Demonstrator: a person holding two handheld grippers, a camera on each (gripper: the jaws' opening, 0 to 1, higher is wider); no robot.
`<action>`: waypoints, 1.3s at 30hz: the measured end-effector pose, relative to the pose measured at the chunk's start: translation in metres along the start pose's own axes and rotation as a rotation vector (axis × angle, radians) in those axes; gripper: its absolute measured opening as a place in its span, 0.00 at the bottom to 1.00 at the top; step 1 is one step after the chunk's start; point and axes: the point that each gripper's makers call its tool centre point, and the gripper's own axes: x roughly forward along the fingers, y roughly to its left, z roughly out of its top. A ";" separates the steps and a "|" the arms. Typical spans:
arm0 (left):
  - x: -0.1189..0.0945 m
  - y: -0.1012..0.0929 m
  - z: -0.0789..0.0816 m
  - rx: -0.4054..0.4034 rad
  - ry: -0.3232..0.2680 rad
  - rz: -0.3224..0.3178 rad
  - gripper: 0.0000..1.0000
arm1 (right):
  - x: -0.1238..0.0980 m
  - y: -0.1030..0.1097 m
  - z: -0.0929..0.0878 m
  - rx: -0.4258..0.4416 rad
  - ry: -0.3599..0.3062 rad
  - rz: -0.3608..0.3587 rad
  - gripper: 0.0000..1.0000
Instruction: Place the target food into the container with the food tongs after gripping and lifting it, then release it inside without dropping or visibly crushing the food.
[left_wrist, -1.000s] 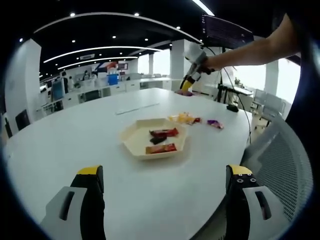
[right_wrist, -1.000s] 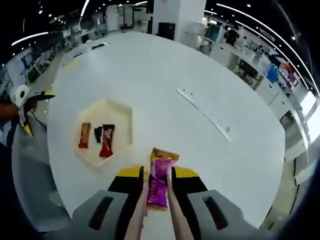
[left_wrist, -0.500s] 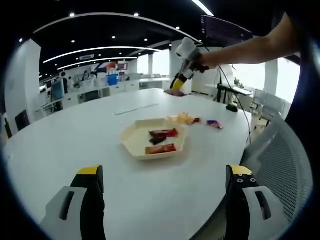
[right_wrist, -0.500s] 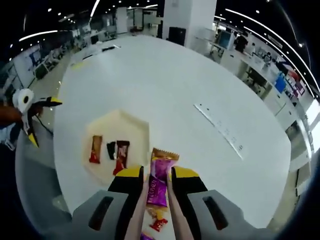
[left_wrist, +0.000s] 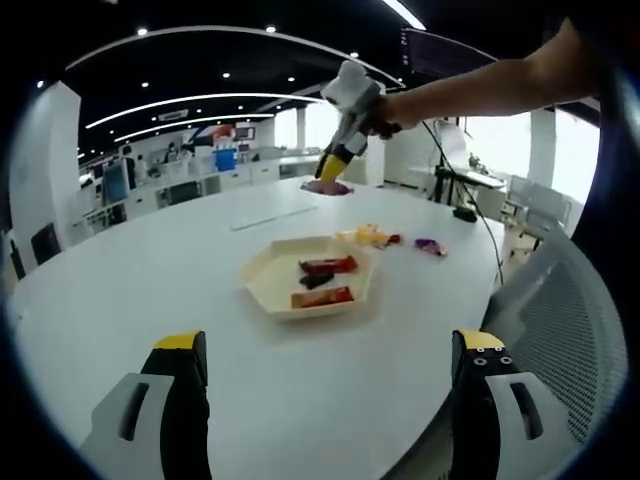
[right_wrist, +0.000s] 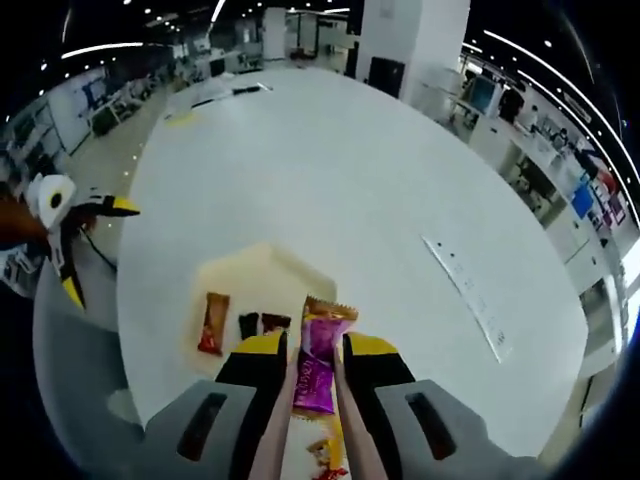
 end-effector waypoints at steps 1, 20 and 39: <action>0.000 0.000 0.000 -0.001 -0.001 0.001 0.99 | 0.002 0.002 0.002 -0.007 0.002 0.008 0.21; -0.001 0.003 0.001 -0.006 -0.007 0.012 0.99 | 0.020 0.059 0.053 -0.132 -0.024 0.113 0.21; 0.000 0.002 0.001 -0.006 -0.010 0.010 0.99 | 0.022 0.058 0.049 -0.146 -0.005 0.107 0.22</action>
